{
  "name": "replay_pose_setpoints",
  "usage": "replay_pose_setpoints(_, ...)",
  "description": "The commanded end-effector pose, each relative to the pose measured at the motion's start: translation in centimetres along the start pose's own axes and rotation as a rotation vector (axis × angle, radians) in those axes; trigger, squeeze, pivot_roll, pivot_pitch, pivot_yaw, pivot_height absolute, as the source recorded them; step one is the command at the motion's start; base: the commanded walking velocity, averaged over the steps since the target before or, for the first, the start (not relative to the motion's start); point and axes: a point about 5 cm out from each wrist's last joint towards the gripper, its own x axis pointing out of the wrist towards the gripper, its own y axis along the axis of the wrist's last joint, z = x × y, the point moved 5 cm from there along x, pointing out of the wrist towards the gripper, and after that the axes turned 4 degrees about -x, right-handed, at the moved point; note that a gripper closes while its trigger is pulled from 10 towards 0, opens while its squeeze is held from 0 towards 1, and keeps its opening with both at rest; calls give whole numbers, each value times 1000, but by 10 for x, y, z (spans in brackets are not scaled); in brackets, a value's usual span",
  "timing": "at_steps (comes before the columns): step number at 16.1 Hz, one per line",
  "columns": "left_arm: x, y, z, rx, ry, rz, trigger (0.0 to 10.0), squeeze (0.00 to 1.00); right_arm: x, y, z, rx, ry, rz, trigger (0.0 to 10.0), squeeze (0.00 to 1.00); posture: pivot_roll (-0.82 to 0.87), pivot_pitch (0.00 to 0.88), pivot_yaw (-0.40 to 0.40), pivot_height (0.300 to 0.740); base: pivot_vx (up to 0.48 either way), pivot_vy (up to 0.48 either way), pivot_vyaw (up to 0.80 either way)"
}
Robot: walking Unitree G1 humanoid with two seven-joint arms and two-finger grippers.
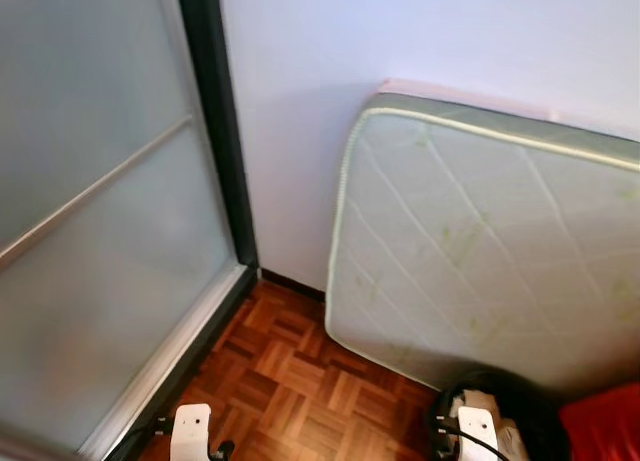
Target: Clean up the room
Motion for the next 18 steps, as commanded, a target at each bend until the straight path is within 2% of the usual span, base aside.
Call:
replay_pose_setpoints(1,4,12,1,111,-80,-46,10000,0,-4,14,34,218,75,17,10000,0,70,0,3,740,0,0,-788)
replay_pose_setpoints(6,3,12,-1,124,-80,-47,10000,0,-4,13,31,217,78,13,10000,0,60,0,11,740,0,0,-786)
replay_pose_setpoints(7,3,13,-2,154,-78,-45,10000,0,-3,12,30,221,79,12,10000,0,61,0,12,740,0,0,-781)
replay_pose_setpoints(9,3,11,-3,145,-79,-58,10000,0,-3,11,29,222,77,7,10000,0,61,0,16,740,0,0,-781)
replay_pose_setpoints(15,3,15,-4,194,-79,-44,10000,0,-3,12,28,239,63,10,10000,0,62,0,24,740,0,0,-775)
replay_pose_setpoints(18,4,15,-4,163,-72,-50,10000,0,-2,13,29,231,65,9,10000,0,66,0,21,740,0,-160,-775)
